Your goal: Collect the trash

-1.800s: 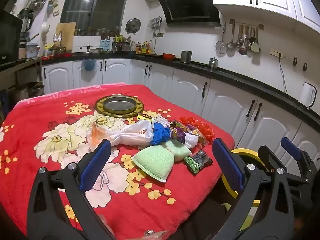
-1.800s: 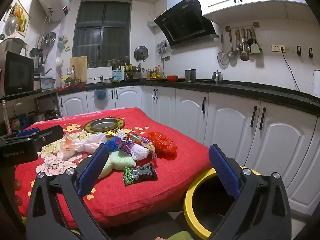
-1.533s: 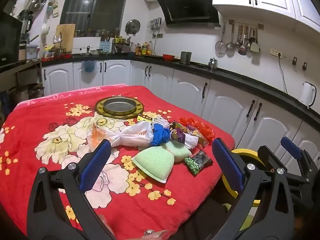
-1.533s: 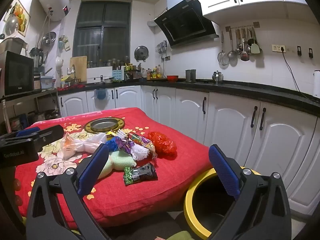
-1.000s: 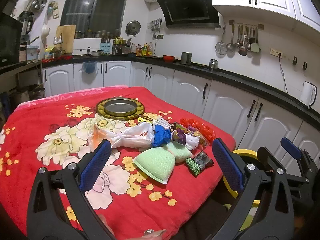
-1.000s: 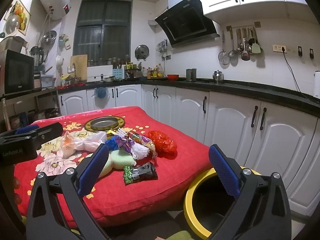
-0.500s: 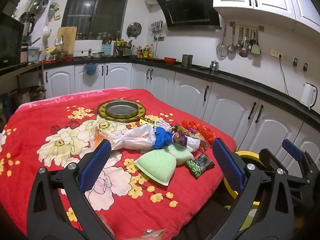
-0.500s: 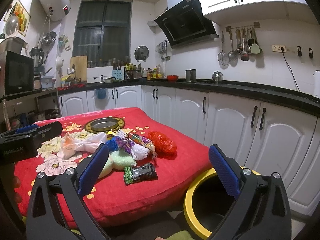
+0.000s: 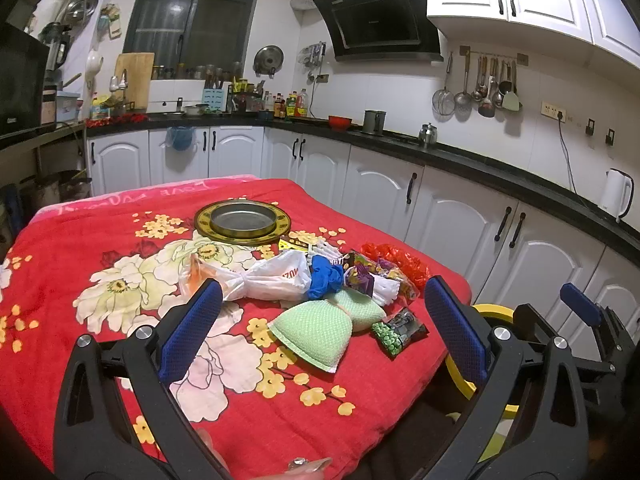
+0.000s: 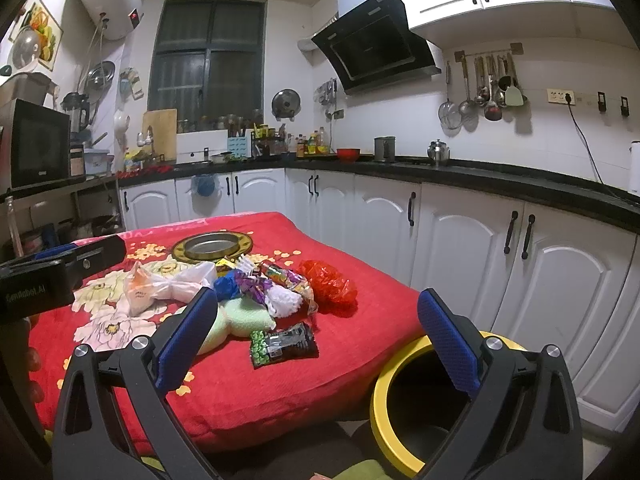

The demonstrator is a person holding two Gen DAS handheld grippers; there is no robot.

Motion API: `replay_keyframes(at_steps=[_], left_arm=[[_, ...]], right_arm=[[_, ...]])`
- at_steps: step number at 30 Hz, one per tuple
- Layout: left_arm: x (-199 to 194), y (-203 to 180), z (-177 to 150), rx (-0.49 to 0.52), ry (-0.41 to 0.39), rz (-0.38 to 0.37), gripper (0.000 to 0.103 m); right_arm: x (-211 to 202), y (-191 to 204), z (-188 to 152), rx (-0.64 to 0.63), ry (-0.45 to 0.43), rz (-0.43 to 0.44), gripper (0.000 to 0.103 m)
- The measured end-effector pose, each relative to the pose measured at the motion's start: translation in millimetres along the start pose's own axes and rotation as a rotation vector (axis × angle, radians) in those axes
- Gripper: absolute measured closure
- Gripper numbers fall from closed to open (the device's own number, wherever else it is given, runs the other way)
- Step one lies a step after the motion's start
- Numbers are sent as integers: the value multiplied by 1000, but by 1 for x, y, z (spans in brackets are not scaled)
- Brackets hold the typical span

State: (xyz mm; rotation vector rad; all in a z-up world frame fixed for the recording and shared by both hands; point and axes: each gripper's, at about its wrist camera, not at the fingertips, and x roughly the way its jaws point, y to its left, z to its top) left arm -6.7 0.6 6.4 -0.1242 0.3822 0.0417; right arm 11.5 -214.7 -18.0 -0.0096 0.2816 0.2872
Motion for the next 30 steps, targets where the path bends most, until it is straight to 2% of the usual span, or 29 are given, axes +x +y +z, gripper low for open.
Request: replay_keyframes(at_steps=[11, 20, 23, 30], left_arm=[[-4, 13, 11, -38, -45, -14, 10], [0, 47, 22, -85, -70, 76, 10], [8, 64, 25, -119, -41, 83, 10], [35, 97, 27, -174, 10, 123, 10]], right_arm=[[22, 15, -3, -28, 72, 78, 6], [54, 37, 4, -70, 134, 174, 6], [70, 38, 5, -74, 161, 189, 6], [118, 26, 0, -58, 240, 158, 6]])
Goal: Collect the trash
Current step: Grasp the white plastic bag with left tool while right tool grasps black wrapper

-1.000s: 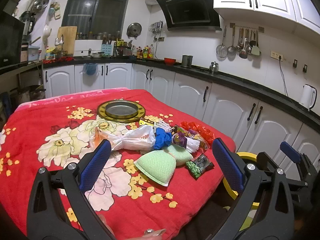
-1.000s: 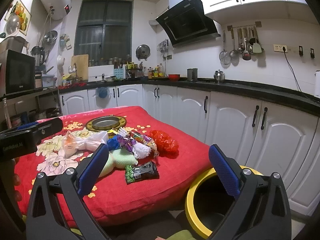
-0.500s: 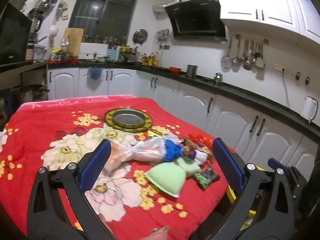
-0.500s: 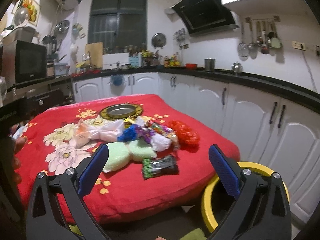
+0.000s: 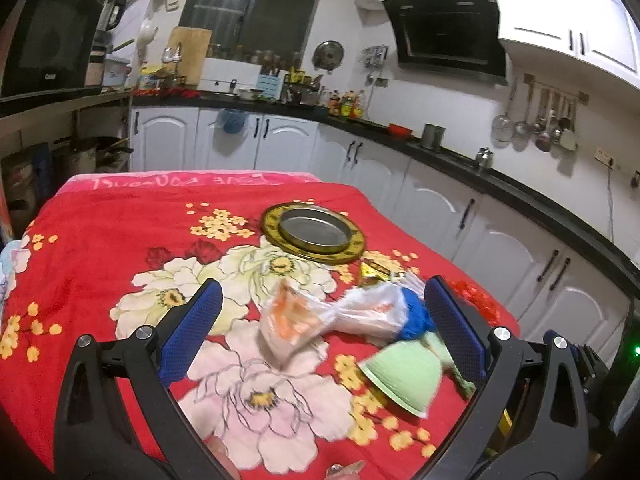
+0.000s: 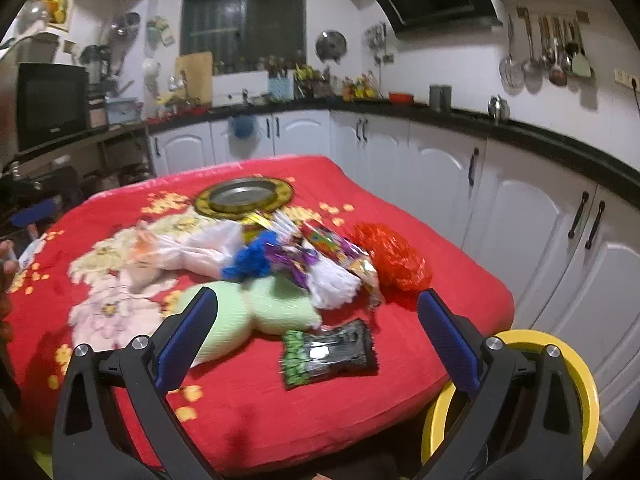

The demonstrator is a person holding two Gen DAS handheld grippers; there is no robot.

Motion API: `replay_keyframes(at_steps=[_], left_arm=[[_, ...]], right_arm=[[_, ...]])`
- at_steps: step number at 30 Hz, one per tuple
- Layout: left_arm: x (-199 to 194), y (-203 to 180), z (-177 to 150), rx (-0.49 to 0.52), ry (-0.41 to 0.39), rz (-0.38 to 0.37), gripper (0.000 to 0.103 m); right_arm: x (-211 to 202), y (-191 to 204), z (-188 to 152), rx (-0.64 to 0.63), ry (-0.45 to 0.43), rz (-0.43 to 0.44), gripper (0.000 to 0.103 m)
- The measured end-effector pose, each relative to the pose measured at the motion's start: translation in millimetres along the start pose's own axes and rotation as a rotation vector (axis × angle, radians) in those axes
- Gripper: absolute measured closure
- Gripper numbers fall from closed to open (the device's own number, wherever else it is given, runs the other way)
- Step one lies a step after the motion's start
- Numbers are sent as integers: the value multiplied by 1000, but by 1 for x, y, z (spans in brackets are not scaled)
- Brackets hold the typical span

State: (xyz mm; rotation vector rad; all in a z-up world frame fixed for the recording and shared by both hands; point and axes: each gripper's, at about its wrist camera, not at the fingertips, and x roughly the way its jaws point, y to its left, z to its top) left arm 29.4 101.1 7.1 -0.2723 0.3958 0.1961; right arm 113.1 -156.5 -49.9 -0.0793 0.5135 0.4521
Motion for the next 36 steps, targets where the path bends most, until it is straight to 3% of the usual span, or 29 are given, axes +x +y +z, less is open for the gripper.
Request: replay_keyframes(at_steps=[9, 13, 15, 19, 23, 31, 36], left_arm=[[70, 16, -5, 23, 131, -7, 10], [96, 34, -14, -45, 200, 35, 10], [105, 41, -16, -71, 219, 45, 10], [117, 56, -18, -143, 243, 44, 10], [125, 56, -27, -161, 276, -7, 11], [132, 52, -38, -188, 338, -97, 47], [129, 47, -38, -153, 334, -109, 63]], right_arm=[[58, -26, -17, 86, 187, 11, 8], [76, -34, -28, 134, 265, 34, 27], [82, -36, -33, 159, 290, 58, 30], [76, -32, -37, 137, 272, 87, 48], [68, -33, -44, 140, 251, 110, 54], [56, -38, -48, 130, 223, 113, 60], [51, -35, -46, 102, 204, 108, 63]])
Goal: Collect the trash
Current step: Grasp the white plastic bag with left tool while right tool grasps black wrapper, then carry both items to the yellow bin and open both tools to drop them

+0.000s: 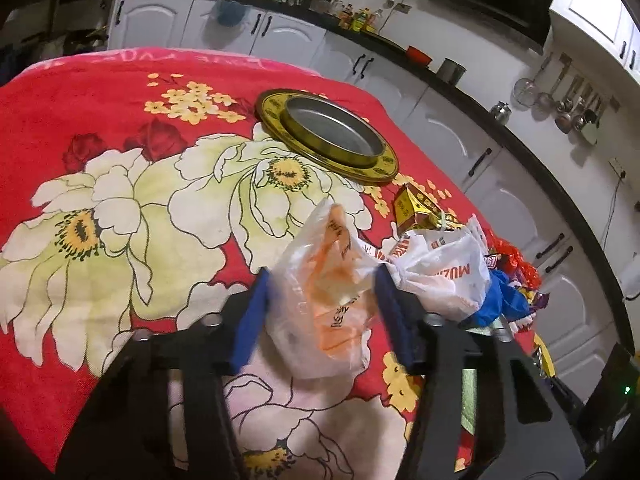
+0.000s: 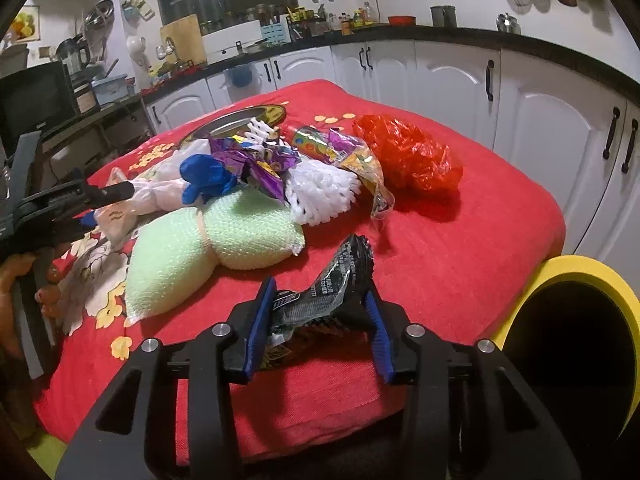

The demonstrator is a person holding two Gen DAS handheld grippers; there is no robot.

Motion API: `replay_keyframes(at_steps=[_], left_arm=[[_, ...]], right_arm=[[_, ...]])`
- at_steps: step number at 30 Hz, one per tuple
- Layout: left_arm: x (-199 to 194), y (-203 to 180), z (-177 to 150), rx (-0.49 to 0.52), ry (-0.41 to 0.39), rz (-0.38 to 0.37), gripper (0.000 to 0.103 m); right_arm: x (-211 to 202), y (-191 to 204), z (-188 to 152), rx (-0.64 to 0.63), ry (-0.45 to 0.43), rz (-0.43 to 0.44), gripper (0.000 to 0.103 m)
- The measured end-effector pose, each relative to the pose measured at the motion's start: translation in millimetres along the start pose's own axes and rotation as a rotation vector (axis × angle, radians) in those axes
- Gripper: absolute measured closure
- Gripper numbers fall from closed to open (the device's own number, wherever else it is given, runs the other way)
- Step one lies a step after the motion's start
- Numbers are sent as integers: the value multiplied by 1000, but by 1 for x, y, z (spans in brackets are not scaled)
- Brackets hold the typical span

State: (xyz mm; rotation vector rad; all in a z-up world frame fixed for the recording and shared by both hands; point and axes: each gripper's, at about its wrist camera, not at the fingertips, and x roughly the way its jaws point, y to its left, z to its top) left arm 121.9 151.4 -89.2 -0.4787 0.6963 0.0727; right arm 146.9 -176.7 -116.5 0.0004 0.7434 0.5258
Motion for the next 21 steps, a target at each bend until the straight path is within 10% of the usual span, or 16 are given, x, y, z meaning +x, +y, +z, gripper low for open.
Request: replay_keyframes(at_steps=[21], left_arm=[[-88, -3, 22, 35, -246, 46, 81]], right_arm=[[-47, 30, 19, -100, -135, 5, 66]])
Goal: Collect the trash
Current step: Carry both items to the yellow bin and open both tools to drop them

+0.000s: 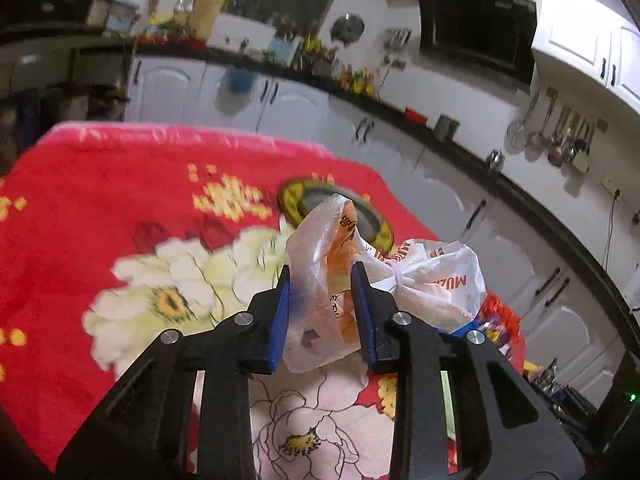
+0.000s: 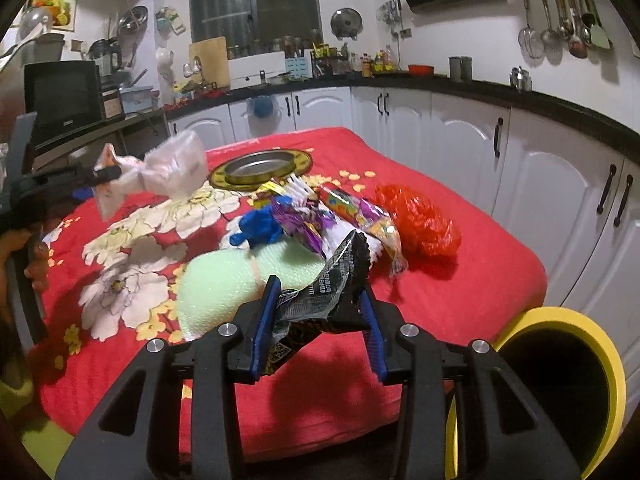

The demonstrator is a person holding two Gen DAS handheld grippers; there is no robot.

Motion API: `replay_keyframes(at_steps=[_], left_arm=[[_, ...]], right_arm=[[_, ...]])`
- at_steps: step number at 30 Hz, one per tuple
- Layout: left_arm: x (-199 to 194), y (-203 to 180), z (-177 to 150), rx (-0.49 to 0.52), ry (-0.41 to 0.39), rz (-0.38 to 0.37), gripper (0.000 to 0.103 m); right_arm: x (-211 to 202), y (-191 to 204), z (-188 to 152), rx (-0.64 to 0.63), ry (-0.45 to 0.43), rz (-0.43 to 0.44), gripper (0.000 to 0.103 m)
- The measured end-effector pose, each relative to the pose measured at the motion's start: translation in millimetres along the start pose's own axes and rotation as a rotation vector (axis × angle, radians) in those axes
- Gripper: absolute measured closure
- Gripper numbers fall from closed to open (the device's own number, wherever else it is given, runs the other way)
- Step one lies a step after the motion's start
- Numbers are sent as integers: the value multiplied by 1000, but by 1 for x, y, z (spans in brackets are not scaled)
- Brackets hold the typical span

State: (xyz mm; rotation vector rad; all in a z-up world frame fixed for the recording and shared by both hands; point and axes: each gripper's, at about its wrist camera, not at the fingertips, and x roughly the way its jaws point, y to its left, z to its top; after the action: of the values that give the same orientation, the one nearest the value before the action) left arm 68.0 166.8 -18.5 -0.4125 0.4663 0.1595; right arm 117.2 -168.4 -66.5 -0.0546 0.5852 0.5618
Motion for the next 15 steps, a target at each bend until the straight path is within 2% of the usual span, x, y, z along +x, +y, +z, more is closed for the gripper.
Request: replay_keyframes(at_steps=[6, 15], left_arm=[[-32, -25, 15, 65, -90, -9, 81], [-42, -82, 8, 174, -98, -71, 81]], right_arm=[[-21, 3, 9, -13, -51, 6, 66], [-52, -14, 14, 19, -101, -28, 66]])
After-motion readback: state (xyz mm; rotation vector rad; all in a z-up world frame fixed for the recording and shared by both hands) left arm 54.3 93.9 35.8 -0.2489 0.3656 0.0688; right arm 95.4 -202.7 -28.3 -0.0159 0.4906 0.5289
